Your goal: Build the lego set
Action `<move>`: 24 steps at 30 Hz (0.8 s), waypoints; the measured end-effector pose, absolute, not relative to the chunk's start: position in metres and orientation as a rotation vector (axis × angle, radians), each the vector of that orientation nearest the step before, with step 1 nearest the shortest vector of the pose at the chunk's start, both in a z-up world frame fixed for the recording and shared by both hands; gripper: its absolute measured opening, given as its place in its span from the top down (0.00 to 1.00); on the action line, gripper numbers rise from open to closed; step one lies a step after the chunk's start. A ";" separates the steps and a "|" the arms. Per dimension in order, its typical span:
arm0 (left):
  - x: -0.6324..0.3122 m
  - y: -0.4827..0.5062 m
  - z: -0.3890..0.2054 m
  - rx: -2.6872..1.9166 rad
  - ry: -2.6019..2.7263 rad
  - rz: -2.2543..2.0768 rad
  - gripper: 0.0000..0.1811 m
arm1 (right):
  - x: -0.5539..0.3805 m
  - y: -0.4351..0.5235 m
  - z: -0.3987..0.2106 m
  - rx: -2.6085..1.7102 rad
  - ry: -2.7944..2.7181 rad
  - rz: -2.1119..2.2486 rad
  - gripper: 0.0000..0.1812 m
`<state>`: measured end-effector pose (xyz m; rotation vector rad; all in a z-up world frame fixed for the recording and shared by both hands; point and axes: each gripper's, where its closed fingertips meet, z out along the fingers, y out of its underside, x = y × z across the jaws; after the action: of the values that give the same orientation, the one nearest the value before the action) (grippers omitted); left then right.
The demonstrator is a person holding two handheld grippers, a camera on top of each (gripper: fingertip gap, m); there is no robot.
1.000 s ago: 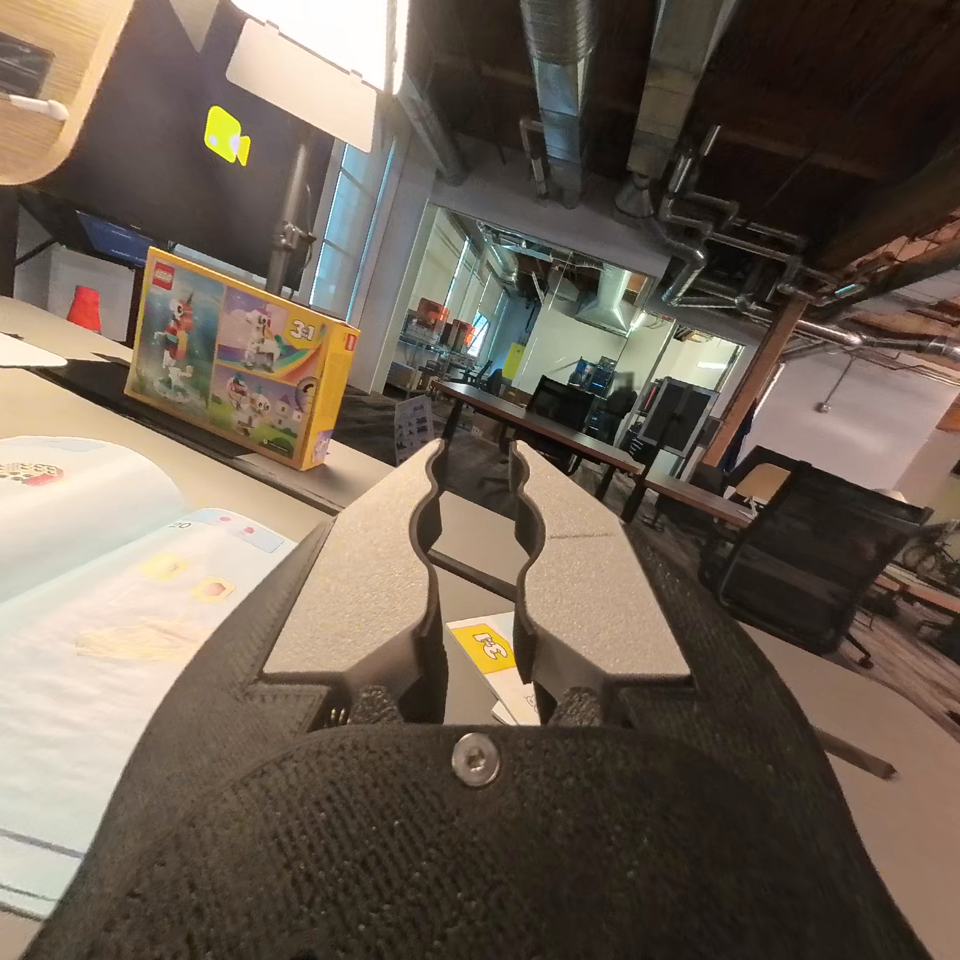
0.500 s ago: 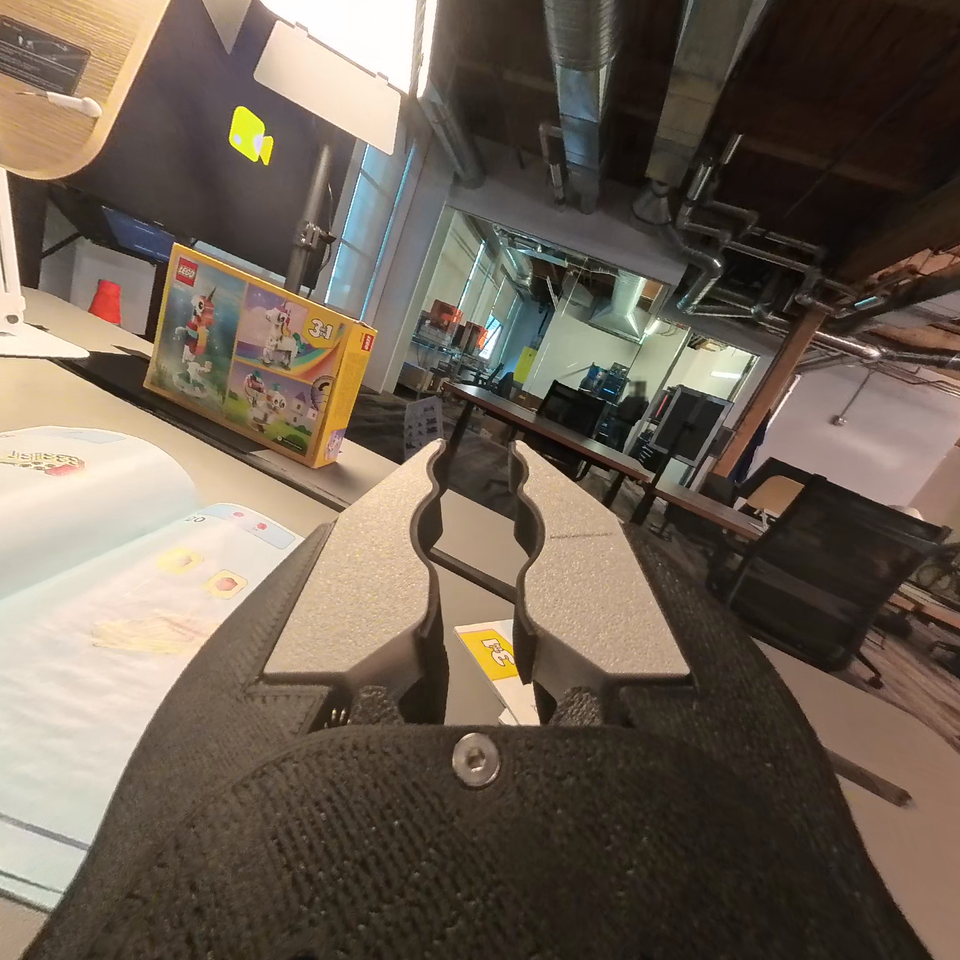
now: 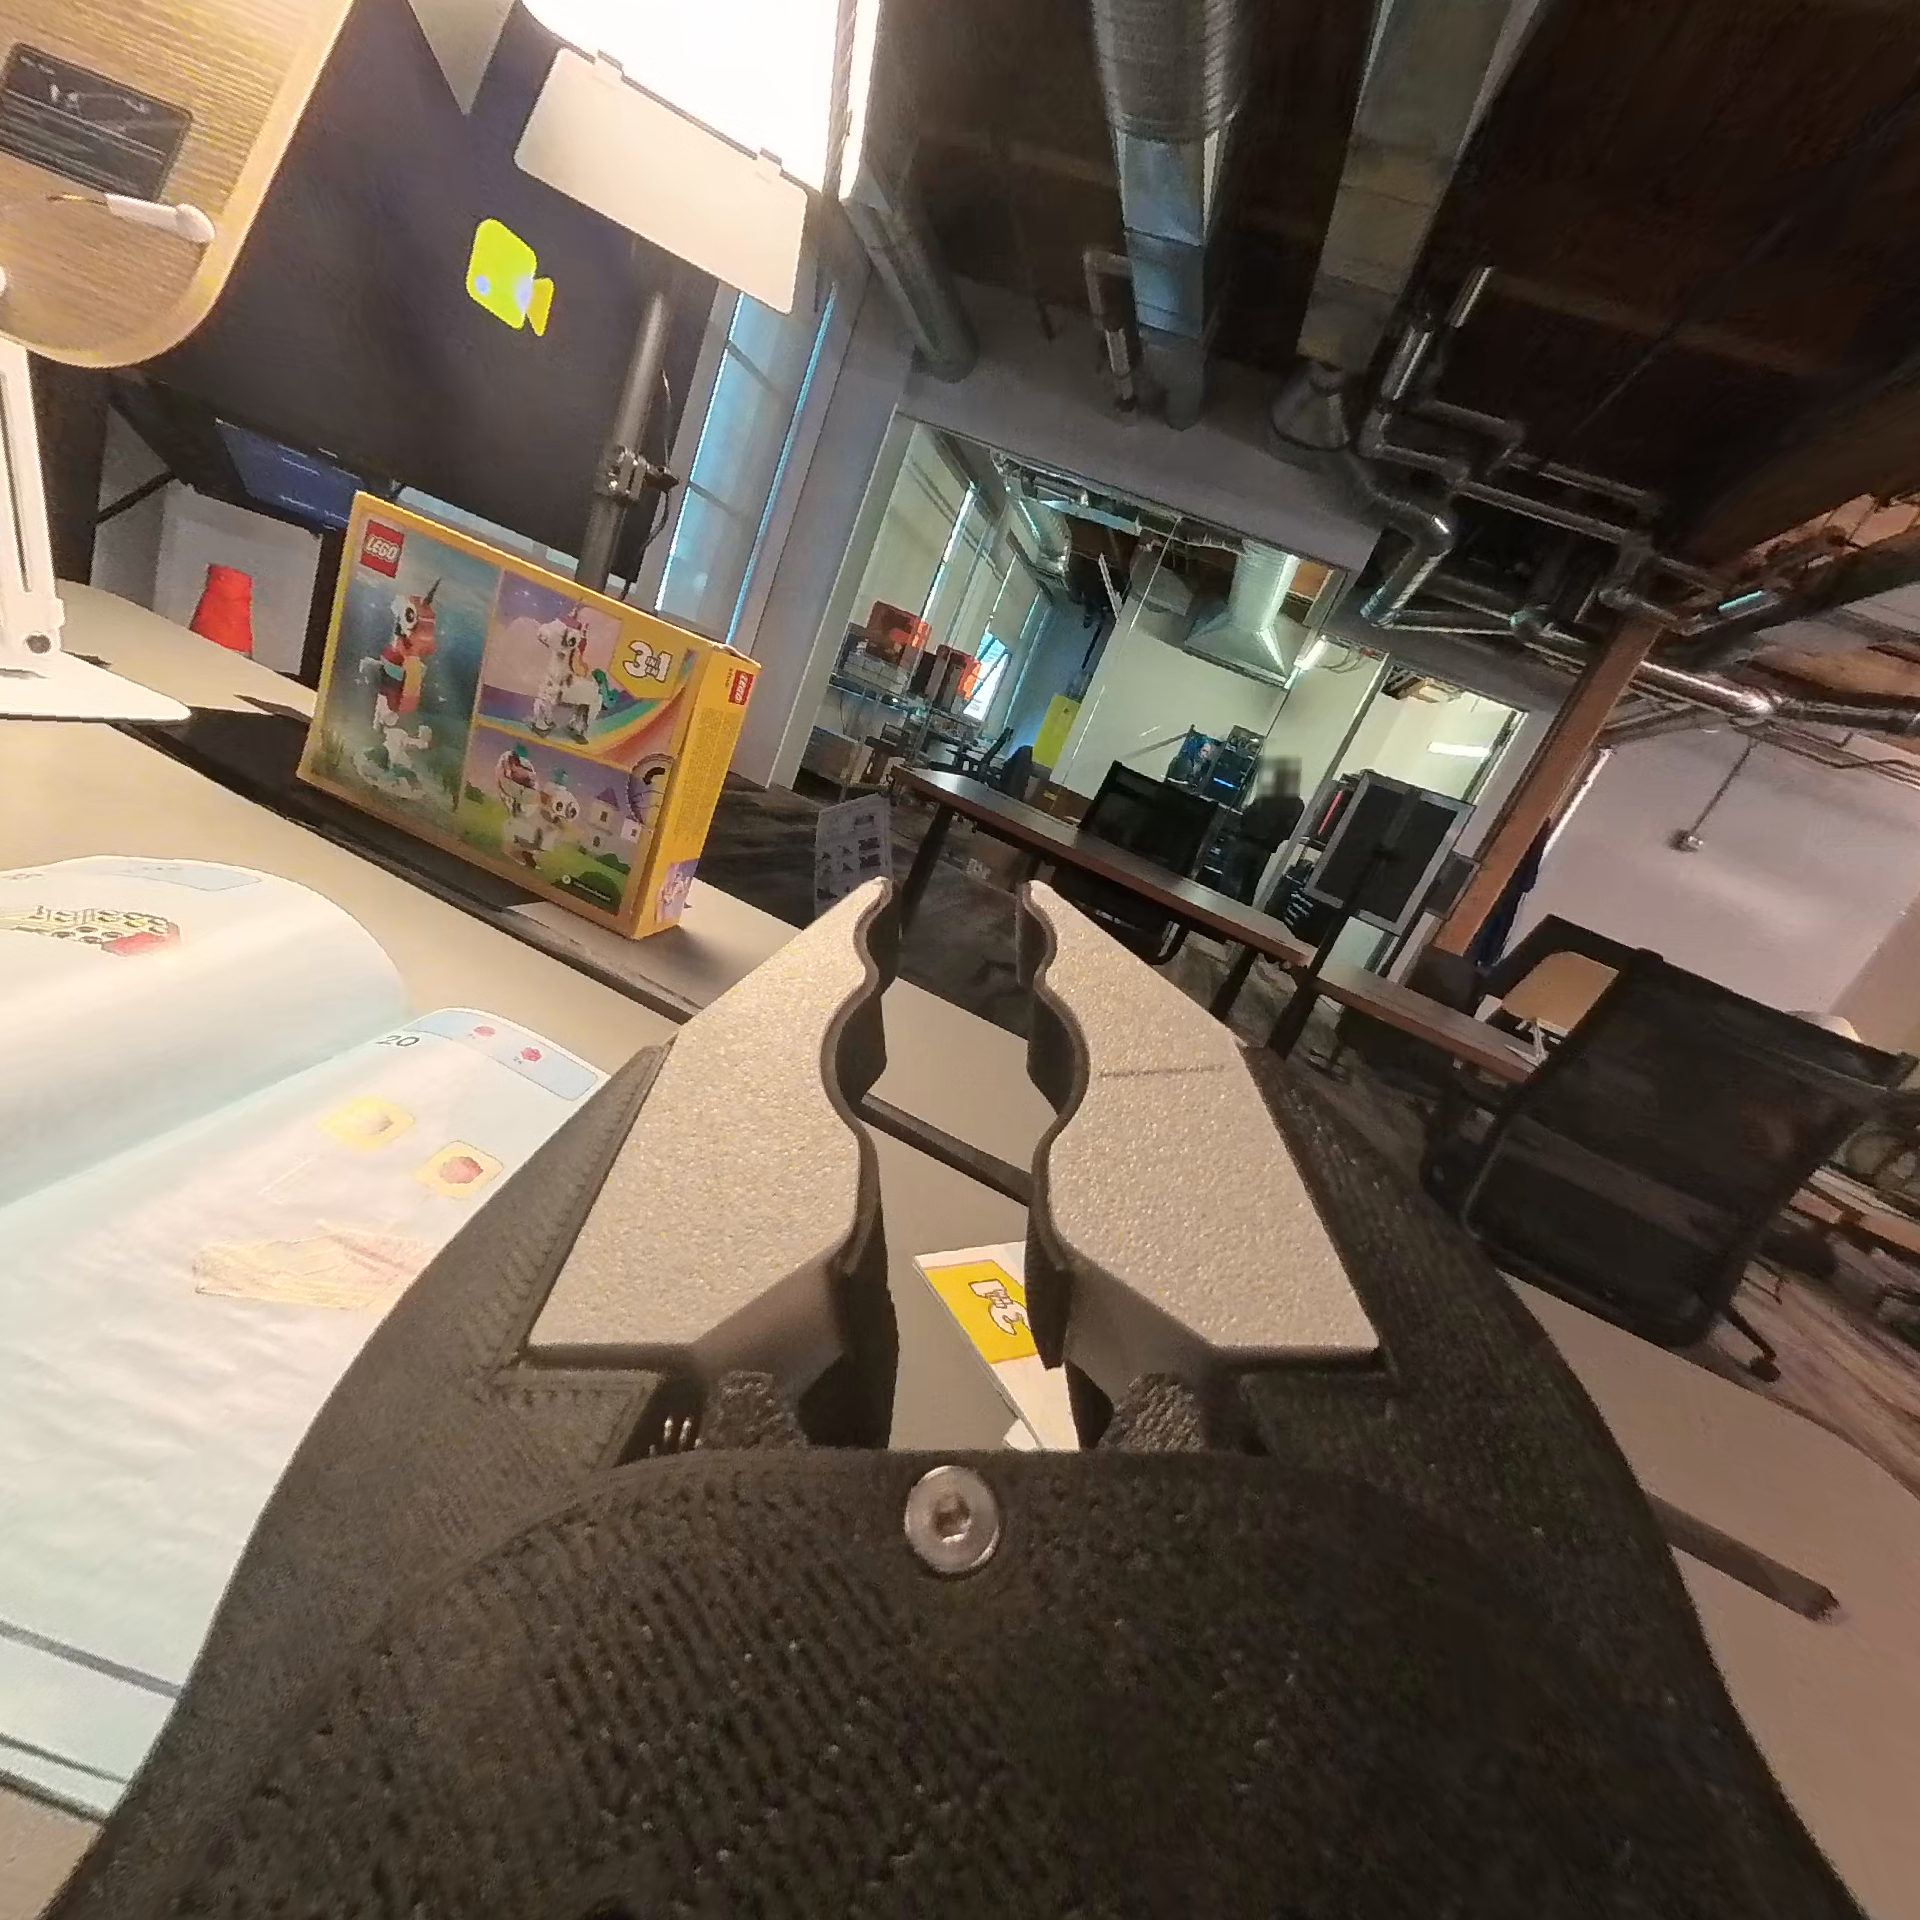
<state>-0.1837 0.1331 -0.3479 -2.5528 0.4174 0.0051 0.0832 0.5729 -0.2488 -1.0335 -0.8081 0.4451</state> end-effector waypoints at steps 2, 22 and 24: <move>-0.175 0.143 -0.320 -2.361 0.490 0.078 0.96 | 0.083 0.572 -0.248 -1.032 -0.807 0.453 0.89; 0.093 0.274 -0.284 -2.089 0.507 -0.525 0.96 | 0.075 0.561 -0.240 -0.964 -0.827 0.538 0.90; 0.096 0.285 -0.315 -2.226 0.534 -0.495 0.96 | 0.074 0.560 -0.239 -0.956 -0.831 0.534 0.89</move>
<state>0.0963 0.2851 -0.3151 -2.2264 0.5338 -0.4955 0.0744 0.5596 -0.2394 -0.9555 -0.8308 0.5342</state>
